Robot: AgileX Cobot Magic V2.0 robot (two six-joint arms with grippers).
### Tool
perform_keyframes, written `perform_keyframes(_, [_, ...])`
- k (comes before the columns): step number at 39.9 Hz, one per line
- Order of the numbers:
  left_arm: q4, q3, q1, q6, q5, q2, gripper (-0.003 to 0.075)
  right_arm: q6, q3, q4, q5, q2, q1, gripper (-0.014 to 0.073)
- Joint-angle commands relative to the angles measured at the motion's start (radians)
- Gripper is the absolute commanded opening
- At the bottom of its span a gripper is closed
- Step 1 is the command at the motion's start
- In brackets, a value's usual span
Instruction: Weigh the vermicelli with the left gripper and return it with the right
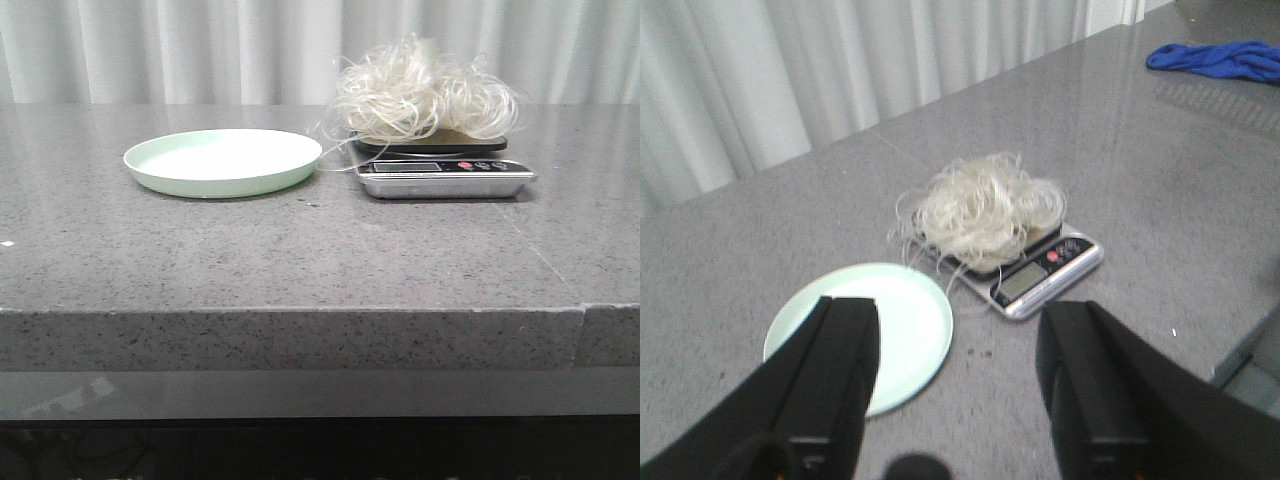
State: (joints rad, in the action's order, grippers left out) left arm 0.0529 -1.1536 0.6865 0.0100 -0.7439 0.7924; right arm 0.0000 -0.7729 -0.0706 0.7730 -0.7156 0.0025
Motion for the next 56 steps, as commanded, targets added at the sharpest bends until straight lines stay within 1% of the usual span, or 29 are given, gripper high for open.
perform_keyframes(1, [-0.009,0.067,0.003,-0.010,0.087,-0.091,0.0438,-0.008,-0.027,0.002,-0.057,-0.004,0.001,0.0538])
perform_keyframes(5, [-0.009,0.154,0.003,-0.010,0.089,-0.178,0.0438,-0.008,-0.027,0.002,-0.057,-0.004,0.001,0.0538])
perform_keyframes(11, [-0.009,0.223,0.003,-0.010,0.089,-0.253,0.0438,-0.024,-0.047,-0.007,-0.055,-0.042,0.005,0.0538])
perform_keyframes(16, [-0.009,0.244,0.003,-0.010,0.089,-0.271,0.0438,-0.077,-0.112,-0.067,-0.040,-0.107,0.055,0.0538])
perform_keyframes(26, [-0.009,0.244,0.003,-0.010,0.086,-0.271,0.0438,-0.096,-0.305,-0.076,-0.023,-0.304,0.199,0.0538])
perform_keyframes(33, [-0.009,0.244,0.003,-0.010,0.082,-0.271,0.0439,-0.096,-0.469,-0.081,-0.025,-0.469,0.258,0.0538])
perform_keyframes(45, [-0.009,0.264,0.003,-0.010,0.074,-0.271,0.0439,-0.096,-0.765,-0.168,-0.016,-0.753,0.269,0.0538])
perform_keyframes(52, [-0.009,0.264,0.003,-0.010,0.074,-0.271,0.0439,-0.096,-0.907,-0.170,-0.016,-0.905,0.269,0.0538])
perform_keyframes(56, [-0.009,0.264,0.003,-0.010,0.074,-0.271,0.0438,-0.096,-0.961,-0.170,-0.018,-0.983,0.269,0.0538])
